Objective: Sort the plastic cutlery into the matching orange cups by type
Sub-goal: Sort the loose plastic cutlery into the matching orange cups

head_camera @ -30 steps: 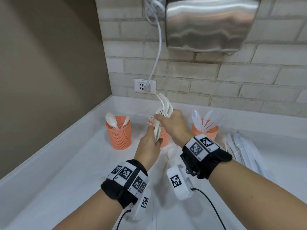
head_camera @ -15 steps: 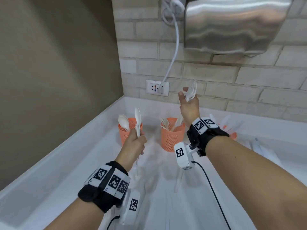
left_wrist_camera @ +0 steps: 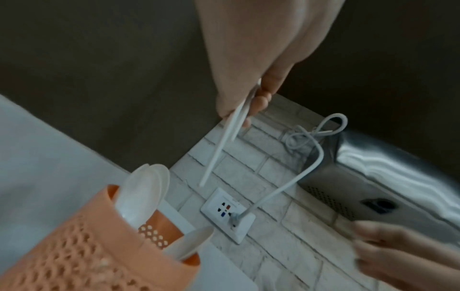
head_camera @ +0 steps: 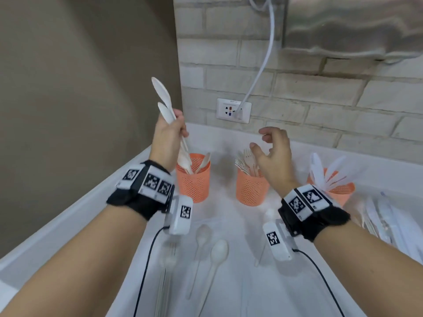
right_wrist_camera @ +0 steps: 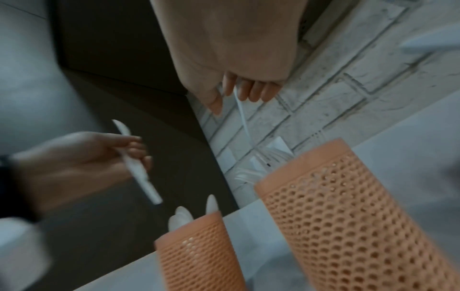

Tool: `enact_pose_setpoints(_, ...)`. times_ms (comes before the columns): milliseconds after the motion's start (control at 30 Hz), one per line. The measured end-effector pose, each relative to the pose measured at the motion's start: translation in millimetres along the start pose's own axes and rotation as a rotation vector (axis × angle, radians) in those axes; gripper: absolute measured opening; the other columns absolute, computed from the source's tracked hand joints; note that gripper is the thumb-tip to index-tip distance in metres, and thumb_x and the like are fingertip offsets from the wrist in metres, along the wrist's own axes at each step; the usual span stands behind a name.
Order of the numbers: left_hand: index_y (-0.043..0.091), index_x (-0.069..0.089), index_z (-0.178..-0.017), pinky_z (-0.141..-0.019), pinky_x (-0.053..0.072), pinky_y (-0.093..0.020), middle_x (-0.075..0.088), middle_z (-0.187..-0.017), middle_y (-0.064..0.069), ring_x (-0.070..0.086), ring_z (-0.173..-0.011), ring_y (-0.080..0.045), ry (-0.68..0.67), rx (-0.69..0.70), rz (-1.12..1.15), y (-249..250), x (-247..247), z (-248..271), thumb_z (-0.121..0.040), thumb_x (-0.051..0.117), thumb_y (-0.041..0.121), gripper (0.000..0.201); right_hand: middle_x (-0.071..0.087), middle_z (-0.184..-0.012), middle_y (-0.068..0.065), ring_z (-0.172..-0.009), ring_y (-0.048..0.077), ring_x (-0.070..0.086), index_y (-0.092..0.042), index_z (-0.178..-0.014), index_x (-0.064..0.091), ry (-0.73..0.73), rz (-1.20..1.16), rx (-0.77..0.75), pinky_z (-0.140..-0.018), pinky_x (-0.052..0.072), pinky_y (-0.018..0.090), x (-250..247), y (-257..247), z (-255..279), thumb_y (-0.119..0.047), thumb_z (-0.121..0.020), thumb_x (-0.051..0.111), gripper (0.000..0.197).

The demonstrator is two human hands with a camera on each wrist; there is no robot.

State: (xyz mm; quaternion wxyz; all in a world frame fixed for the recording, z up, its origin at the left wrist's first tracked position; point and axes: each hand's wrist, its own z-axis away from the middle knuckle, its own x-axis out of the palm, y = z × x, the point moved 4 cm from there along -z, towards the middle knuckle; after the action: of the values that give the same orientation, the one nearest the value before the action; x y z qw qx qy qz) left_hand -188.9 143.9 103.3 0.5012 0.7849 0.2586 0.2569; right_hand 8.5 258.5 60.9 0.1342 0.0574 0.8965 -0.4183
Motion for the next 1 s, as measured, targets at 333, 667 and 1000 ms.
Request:
enact_pose_setpoints(333, 0.012, 0.04, -0.127, -0.069, 0.05, -0.023, 0.054, -0.103, -0.012, 0.054, -0.091, -0.02, -0.095, -0.169, -0.406, -78.6, 15.6, -2.6, -0.087, 0.057, 0.006, 0.044, 0.045, -0.058, -0.008, -0.053, 0.007, 0.044, -0.003, -0.081, 0.064, -0.704, 0.39, 0.18, -0.054, 0.036, 0.017, -9.5, 15.0, 73.9, -0.011, -0.085, 0.058, 0.011)
enact_pose_setpoints(667, 0.009, 0.062, -0.108, -0.088, 0.044, -0.026, 0.051, -0.115, -0.009, 0.054, -0.096, -0.018, -0.134, 0.122, -0.717, -23.7, 11.2, 27.9, -0.089, 0.058, 0.022, 0.023, 0.045, -0.028, -0.003, -0.043, 0.015, 0.047, -0.012, -0.05, 0.047, -1.04, 0.904, 0.531, -0.065, 0.049, 0.026, -20.8, 46.6, 109.0, -0.032, -0.082, 0.055, 0.039)
enact_pose_setpoints(1000, 0.013, 0.051, -0.06, -0.068, 0.047, -0.025, 0.056, -0.059, 0.002, 0.052, -0.053, -0.014, -0.882, -0.528, -1.556, -52.0, -53.6, 148.1, -0.086, 0.053, 0.042, 0.039, 0.042, -0.061, 0.003, -0.048, 0.013, 0.038, -0.013, -0.062, 0.034, -1.109, 0.744, 0.573, -0.043, 0.032, 0.02, -27.7, 6.9, 139.1, -0.003, -0.091, 0.041, 0.032)
